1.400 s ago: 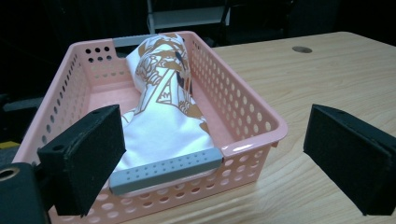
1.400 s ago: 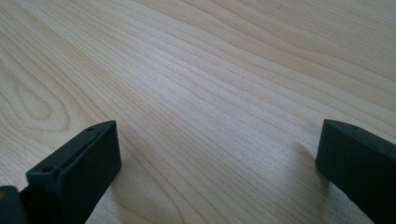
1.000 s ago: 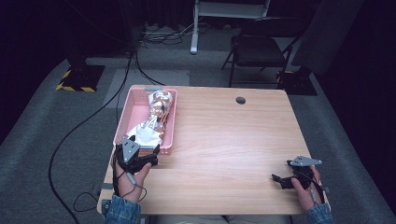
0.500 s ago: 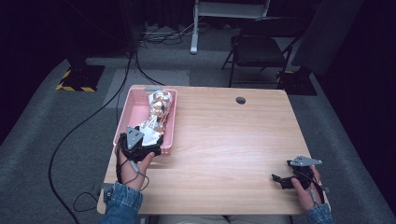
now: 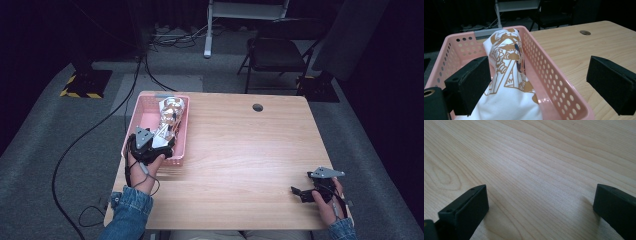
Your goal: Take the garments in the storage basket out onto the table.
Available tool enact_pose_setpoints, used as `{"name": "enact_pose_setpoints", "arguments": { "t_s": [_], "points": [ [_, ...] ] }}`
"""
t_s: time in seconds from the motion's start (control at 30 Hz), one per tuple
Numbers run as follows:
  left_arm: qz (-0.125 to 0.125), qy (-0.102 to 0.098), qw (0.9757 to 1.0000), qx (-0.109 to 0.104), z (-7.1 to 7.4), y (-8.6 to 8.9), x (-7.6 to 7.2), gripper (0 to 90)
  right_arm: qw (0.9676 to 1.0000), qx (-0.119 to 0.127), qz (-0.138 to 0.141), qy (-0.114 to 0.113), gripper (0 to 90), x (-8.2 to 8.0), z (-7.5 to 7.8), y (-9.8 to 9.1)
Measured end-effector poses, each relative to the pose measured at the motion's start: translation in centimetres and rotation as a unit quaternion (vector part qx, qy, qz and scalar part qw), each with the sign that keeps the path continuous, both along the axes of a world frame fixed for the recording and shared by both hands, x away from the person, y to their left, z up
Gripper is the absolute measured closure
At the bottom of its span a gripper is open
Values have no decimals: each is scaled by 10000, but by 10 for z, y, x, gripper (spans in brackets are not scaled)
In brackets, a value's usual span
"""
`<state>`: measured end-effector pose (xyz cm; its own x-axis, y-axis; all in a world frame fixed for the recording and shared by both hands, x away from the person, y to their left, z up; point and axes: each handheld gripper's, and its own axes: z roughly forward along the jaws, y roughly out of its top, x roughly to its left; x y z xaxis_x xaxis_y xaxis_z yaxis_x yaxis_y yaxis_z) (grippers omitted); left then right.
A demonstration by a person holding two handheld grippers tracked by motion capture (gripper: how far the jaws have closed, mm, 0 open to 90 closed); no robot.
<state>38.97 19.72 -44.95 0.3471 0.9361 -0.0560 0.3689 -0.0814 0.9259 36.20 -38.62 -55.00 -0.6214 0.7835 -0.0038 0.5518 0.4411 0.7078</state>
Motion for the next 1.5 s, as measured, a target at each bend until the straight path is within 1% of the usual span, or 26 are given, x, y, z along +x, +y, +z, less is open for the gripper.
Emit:
{"name": "enact_pose_setpoints", "arguments": {
  "t_s": [0.17, 0.2, 0.3, 0.33, 0.43, 0.47, 0.77, 0.8, 0.83, 0.93, 0.97, 1.13, 1.27, 1.3, 1.33, 1.37, 1.4, 1.5],
  "points": [
    [12, 14, 10000, -37, -1, 1, 6, 50, 10000, 1, -4, 5, 0, 0, 0, 0],
    [16, 15, 10000, -51, -2, 1, 9, 50, 10000, -1, -2, 1, 0, 0, 0, 0],
    [14, 29, 10000, -21, -3, 1, 12, 50, 10000, 0, -1, 1, 0, 0, 0, 0],
    [26, 21, 10000, -35, -2, 2, 16, 51, 10000, 0, -1, 1, 0, 0, 0, 0],
    [45, 0, 10000, -53, -2, 2, 19, 51, 10000, 1, -3, 3, 0, 0, 0, 0],
    [40, -3, 10000, -62, -2, 3, 22, 50, 10000, 1, -4, 4, 0, 0, 0, 0],
    [61, 32, 10000, -62, -2, 4, 35, 50, 10000, 0, -1, 1, 0, 0, 0, 0],
    [69, 36, 9999, -81, -3, 4, 39, 50, 10000, 1, -5, 5, 0, 0, 0, 0],
    [69, 36, 9999, -81, -3, 4, 39, 51, 10000, 1, -5, 5, 0, 0, 0, 0],
    [83, 88, 9999, -87, -5, 5, 45, 51, 10000, 0, -1, 2, 0, 0, 0, 0],
    [83, 88, 9999, -87, -5, 5, 45, 51, 10000, 0, -1, 2, 0, 0, 0, 0],
    [117, 120, 9998, -82, -8, 7, 55, 51, 10000, 1, -5, 6, 0, 0, 0, 0],
    [117, 125, 9998, -78, -8, 7, 56, 51, 10000, 0, -2, 2, 0, 0, 0, 0],
    [162, 245, 9995, -64, -11, 9, 64, 51, 10000, 0, -2, 2, 0, 0, 0, 0],
    [157, 185, 9997, -41, -11, 9, 65, 49, 10000, -1, 1, 0, 0, 0, 0, 0],
    [157, 185, 9997, -41, -11, 9, 65, 51, 10000, 0, -2, 5, 0, 0, 0, 0],
    [148, 229, 9996, -54, -10, 9, 68, 51, 10000, 1, -3, 4, 0, 0, 0, 0],
    [111, 251, 9996, -80, -10, 8, 71, 51, 10000, 0, -2, 4, 0, 0, 0, 0]
  ]
}}
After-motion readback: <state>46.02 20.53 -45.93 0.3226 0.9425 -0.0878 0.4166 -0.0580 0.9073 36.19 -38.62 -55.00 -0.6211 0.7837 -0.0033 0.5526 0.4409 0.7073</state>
